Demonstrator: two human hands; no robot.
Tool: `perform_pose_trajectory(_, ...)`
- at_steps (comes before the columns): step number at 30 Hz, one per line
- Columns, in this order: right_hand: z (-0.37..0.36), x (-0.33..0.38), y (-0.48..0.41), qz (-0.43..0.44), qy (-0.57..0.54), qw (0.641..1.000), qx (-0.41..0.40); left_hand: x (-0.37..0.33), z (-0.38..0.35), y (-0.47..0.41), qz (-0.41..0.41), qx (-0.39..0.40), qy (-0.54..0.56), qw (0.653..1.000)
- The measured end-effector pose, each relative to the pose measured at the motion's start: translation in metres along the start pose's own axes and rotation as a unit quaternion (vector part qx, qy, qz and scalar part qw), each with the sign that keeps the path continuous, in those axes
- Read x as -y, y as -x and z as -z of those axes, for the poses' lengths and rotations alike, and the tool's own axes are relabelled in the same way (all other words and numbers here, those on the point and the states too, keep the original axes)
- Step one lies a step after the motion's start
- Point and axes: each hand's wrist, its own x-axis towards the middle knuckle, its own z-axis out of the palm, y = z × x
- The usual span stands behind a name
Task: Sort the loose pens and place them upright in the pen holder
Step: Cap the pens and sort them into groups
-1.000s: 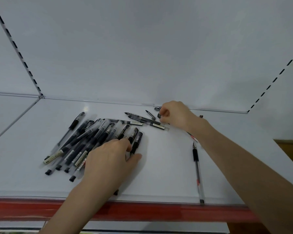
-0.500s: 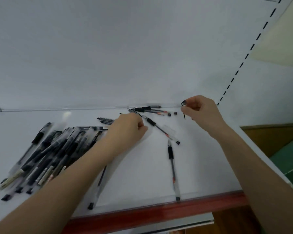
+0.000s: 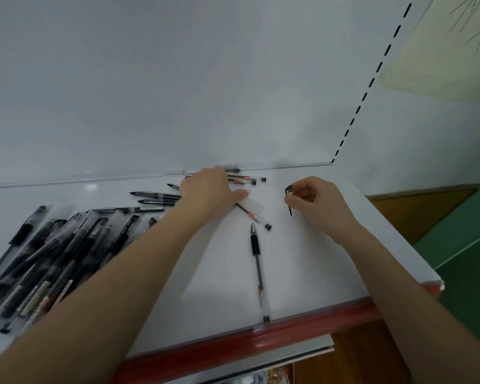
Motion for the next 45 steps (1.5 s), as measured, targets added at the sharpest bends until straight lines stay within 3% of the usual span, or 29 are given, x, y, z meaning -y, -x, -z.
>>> perform_pose_trajectory(9,-0.004,-0.003,0.001,-0.01,-0.005,1.0,0.017,0.001,-0.001,0.028,-0.03,-0.03,-0.007,0.999)
perform_pose_trajectory(14,-0.004,0.0,0.001,-0.011,0.0,1.0,0.021,-0.019,-0.002,0.069,-0.09,0.106,-0.033,0.99)
perform_pose_trajectory(18,-0.003,0.004,0.004,-0.013,-0.012,1.0,0.023,-0.017,-0.004,0.073,-0.098,0.137,0.002,0.986)
perform_pose_trajectory(22,0.001,0.023,0.012,0.005,-0.129,0.992,0.006,-0.003,0.005,0.077,-0.089,0.094,0.114,0.985)
perform_pose_trajectory(25,0.0,0.044,0.021,0.008,-0.285,0.958,-0.012,0.006,0.013,0.094,-0.071,0.051,0.277,0.957)
perform_pose_trajectory(28,-0.004,0.064,0.031,0.012,-0.368,0.93,0.002,0.014,0.015,0.111,-0.089,-0.011,0.354,0.931)
perform_pose_trajectory(40,-0.031,0.093,0.057,0.07,-0.309,0.945,0.081,0.032,0.016,0.127,-0.074,-0.082,0.411,0.905)
perform_pose_trajectory(45,-0.045,0.091,0.065,0.087,-0.307,0.946,0.06,0.034,0.015,0.132,-0.081,-0.115,0.407,0.902)
